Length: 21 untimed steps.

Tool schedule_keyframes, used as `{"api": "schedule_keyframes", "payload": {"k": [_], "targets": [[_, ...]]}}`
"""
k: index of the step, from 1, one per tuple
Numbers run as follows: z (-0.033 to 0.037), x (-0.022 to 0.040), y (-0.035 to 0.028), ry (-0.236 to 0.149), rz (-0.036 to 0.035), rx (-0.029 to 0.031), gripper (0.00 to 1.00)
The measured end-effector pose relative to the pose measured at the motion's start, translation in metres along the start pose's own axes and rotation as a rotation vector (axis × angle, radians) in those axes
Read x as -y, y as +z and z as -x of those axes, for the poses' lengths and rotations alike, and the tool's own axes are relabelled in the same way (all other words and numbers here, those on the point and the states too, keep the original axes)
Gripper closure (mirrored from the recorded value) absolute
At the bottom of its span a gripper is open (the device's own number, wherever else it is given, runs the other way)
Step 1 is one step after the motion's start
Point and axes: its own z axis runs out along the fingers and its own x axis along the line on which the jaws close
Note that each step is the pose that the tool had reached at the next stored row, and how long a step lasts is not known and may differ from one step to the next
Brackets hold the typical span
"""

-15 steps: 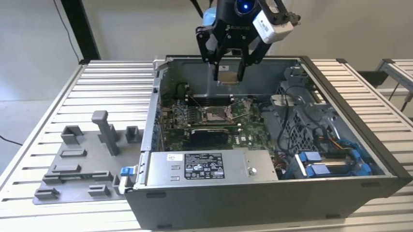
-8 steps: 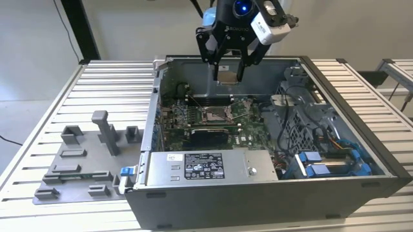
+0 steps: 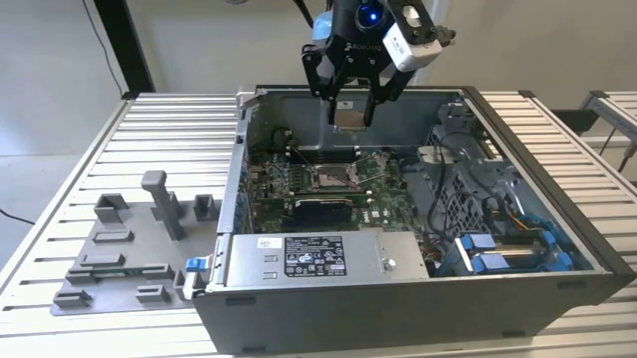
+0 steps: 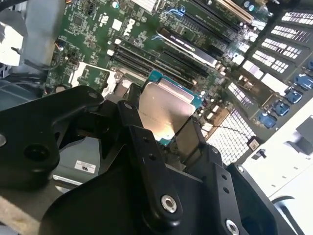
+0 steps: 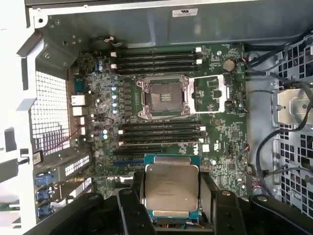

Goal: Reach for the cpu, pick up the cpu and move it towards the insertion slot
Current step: 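Pick up the cpu and move it towards the insertion slot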

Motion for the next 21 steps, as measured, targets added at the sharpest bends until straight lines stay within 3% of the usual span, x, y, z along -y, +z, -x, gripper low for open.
{"api": "schedule_keyframes", "payload": {"k": [5, 13, 21], "targets": [[-0.0007, -0.0093, 0.0019, 0.007, 0.0002, 0.0024, 1.00], [-0.0022, -0.0303, 0.0047, 0.009, 0.0008, 0.0082, 1.00], [-0.0039, -0.0512, 0.0070, 0.009, 0.0021, 0.0239, 1.00]]}}
